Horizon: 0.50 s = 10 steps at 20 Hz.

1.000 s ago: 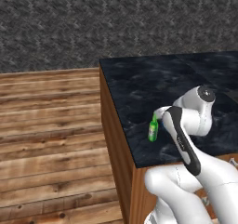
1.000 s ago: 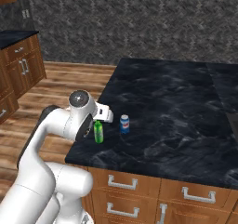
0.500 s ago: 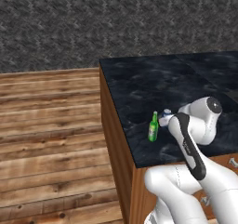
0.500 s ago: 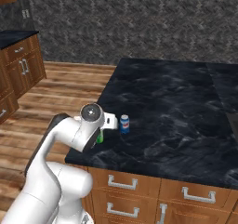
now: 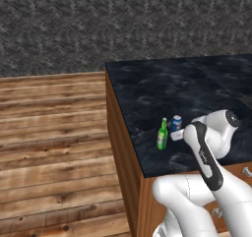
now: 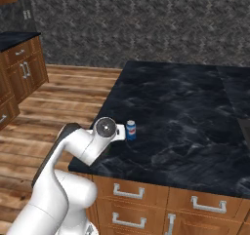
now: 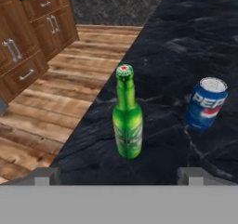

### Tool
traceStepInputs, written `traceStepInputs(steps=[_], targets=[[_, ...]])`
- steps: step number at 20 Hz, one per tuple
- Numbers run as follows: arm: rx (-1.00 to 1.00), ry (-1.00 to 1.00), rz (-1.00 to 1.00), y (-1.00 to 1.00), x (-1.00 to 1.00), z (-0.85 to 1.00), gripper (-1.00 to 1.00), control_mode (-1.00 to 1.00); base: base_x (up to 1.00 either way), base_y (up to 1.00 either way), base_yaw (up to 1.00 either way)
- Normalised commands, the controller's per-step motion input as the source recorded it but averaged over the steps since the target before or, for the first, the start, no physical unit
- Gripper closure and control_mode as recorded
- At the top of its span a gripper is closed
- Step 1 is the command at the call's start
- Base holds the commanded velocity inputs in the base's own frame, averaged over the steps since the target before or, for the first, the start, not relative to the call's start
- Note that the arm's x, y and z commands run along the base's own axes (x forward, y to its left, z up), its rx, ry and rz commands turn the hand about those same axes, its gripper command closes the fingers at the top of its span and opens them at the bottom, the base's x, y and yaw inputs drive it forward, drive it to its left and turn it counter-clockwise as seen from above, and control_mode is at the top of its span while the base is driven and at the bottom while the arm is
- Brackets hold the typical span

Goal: Pick the can, beer from the counter and place them in the open cabinet.

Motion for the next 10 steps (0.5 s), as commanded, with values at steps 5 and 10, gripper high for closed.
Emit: traceStepInputs(steps=[5,10], targets=[[0.00,-0.11,0.14,0.00,0.00,-0.34,-1.00,-1.00,0.00,0.00,0.00],[0.00,-0.19,0.11,0.00,0.05,-0.29,-1.00,-1.00,0.00,0.00,0.00]])
